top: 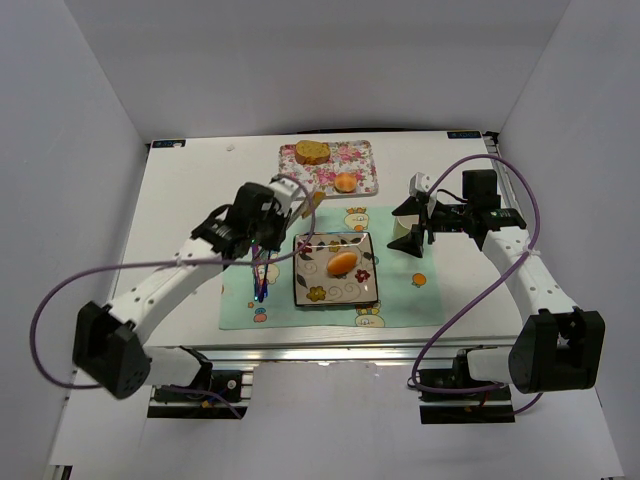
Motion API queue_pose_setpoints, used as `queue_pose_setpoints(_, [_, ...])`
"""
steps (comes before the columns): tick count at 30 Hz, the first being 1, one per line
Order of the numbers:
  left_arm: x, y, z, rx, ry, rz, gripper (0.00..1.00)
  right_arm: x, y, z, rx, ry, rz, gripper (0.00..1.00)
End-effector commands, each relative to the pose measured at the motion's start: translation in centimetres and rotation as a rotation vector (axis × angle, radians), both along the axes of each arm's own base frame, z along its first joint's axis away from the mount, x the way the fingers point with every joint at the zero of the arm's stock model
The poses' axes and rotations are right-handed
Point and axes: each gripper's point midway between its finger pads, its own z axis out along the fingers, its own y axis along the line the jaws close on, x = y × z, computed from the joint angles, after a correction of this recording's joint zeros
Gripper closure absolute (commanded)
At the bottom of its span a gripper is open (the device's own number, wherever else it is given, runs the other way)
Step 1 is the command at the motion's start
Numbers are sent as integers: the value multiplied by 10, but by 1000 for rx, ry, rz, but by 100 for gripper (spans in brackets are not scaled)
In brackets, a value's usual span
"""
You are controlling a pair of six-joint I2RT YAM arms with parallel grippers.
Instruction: Place the bread
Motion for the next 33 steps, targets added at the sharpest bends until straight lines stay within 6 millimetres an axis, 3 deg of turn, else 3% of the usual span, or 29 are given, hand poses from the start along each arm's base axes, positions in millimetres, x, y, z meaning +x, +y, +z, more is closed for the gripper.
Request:
queue_pose_setpoints(1, [-43, -1, 0, -92, 63, -44, 100, 2, 1, 14, 24, -17, 14, 11])
queue_pose_setpoints(5, [-65, 2, -13, -71, 93, -56, 100, 4, 2, 16, 29, -1, 20, 11])
queue_pose_setpoints(15, [-83, -12, -26, -81, 145, -124, 100, 2, 2, 19, 29, -4, 20, 11])
queue_pose_setpoints(17, [-88, -13, -33, -76, 169, -130, 97, 2, 2, 19, 29, -2, 20, 11])
queue_pose_setpoints(24, [-100, -16, -40, -74, 219, -152, 68, 3, 2, 18, 28, 0, 16, 11])
queue_pose_setpoints(33, [-108, -22, -30, -135, 222, -166, 56, 5, 3, 18, 31, 1, 20, 11])
